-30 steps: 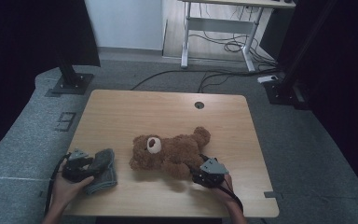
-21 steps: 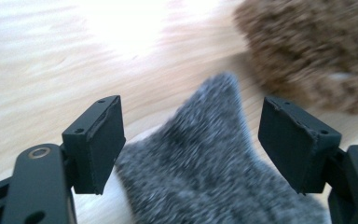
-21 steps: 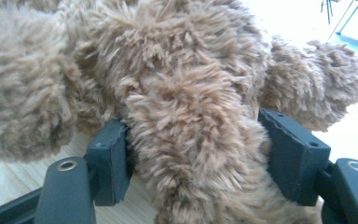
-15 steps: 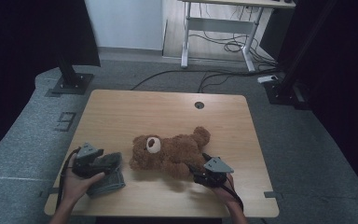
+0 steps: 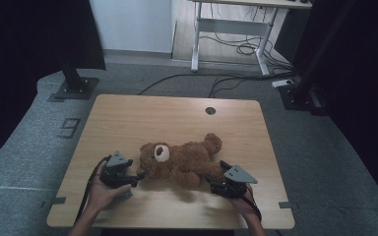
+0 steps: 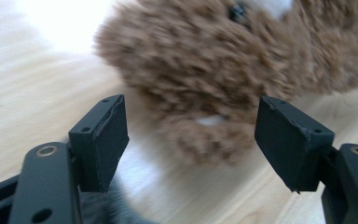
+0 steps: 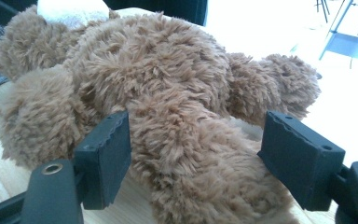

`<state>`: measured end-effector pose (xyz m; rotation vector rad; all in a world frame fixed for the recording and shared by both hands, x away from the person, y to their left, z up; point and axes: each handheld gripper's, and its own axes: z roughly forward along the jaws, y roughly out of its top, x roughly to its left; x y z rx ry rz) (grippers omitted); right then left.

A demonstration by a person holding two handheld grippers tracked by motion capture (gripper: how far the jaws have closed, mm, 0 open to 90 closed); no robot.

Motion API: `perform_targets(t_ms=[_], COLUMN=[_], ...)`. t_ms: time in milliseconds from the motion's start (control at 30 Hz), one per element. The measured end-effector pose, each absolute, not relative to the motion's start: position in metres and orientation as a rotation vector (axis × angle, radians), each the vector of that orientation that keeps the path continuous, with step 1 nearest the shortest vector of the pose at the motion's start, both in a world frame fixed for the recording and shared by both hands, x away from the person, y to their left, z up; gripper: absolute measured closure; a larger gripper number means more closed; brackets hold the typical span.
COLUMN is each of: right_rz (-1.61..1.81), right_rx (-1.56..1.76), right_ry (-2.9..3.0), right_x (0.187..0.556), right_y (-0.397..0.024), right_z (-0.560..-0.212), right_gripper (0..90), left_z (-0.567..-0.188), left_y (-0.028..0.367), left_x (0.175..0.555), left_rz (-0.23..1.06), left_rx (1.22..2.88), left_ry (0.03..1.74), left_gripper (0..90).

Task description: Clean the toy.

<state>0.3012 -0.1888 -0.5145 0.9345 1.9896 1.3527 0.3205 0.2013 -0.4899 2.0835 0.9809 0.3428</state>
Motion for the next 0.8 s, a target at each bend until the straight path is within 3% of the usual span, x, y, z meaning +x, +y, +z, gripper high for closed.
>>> perform_targets(t_ms=[200, 367, 600, 800], right_rz=[1.285, 1.238, 1.244, 1.325], right_rx=[0.947, 0.978, 1.036, 1.054], right_ry=[2.048, 2.033, 1.988, 1.958], right_x=[0.309, 0.320, 0.341, 0.333], right_y=[-0.181, -0.176, -0.178, -0.187], right_z=[-0.525, -0.528, -0.530, -0.520], right_gripper=[31.1, 35.2, 34.7, 30.1], left_z=[-0.507, -0.506, -0.506, -0.493], left_y=[0.165, 0.157, 0.154, 0.169], left_x=[0.332, 0.348, 0.369, 0.354], left_rz=[0.363, 0.368, 0.369, 0.399], left_rx=[2.205, 2.188, 2.164, 2.084], left_ry=[0.969, 1.000, 1.026, 0.999], left_gripper=[29.7, 30.5, 30.3, 29.8])
